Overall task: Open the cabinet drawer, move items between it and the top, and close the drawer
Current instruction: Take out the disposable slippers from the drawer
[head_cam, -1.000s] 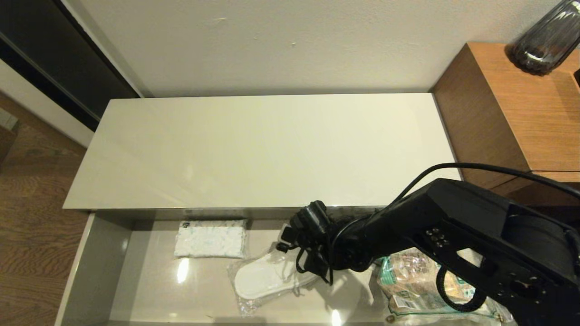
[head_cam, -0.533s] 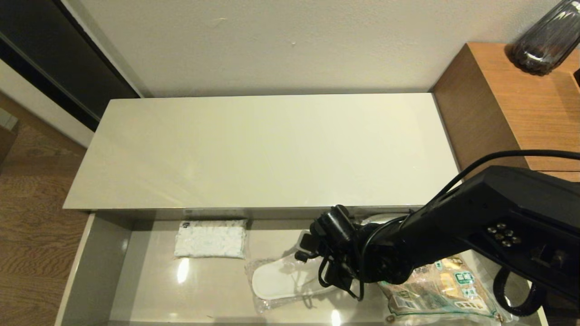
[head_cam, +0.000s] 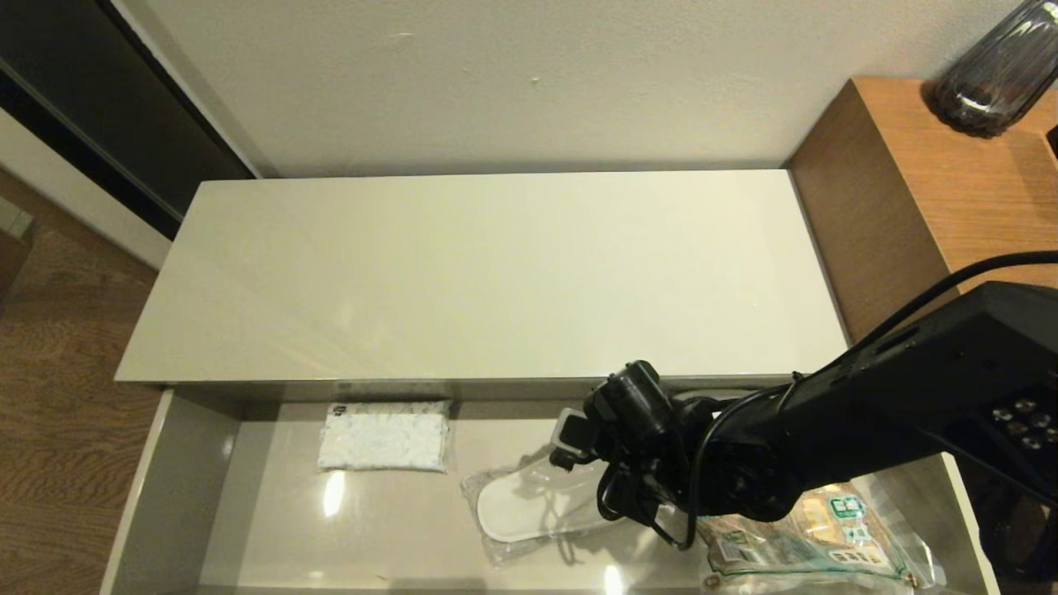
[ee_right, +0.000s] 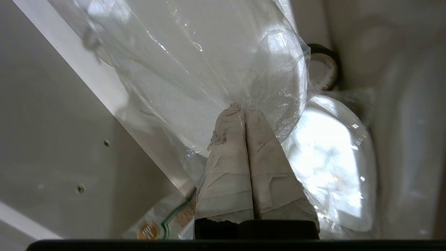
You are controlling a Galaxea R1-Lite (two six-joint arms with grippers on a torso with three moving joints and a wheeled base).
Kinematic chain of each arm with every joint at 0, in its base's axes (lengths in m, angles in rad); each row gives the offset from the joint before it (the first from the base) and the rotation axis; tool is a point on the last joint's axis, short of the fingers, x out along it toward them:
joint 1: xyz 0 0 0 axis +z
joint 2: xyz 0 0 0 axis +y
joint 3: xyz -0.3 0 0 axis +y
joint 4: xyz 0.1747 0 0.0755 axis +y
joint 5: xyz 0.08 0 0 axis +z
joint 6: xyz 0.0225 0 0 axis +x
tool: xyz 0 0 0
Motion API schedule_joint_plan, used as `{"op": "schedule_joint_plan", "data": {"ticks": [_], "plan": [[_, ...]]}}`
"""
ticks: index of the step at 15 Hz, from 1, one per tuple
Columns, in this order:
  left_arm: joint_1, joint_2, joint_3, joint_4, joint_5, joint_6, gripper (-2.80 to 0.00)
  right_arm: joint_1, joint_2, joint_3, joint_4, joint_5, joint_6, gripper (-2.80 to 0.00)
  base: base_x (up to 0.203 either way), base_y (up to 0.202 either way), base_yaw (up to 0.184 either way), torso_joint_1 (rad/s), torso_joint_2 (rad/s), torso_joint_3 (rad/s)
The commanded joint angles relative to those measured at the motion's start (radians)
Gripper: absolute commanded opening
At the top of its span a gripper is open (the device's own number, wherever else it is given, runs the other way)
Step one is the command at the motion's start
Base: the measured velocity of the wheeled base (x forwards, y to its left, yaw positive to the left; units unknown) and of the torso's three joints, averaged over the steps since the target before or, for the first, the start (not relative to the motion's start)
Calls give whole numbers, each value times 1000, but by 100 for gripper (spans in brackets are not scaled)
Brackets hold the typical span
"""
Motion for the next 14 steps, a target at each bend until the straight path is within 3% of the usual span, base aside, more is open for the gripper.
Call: {"op": "schedule_joint_plan", "data": {"ticks": [1,8,14], "plan": [[1,1,0,0,0,0,-280,2,-54,21,0,-12,-4,-280,0,0,0,0,0,0],[1,1,0,0,0,0,-280,9,-188,116,7,-29,-8,-280,0,0,0,0,0,0],[1,1,0,0,0,0,-280,72,-240,146,9,-116,-2,-280,0,0,0,0,0,0]]}}
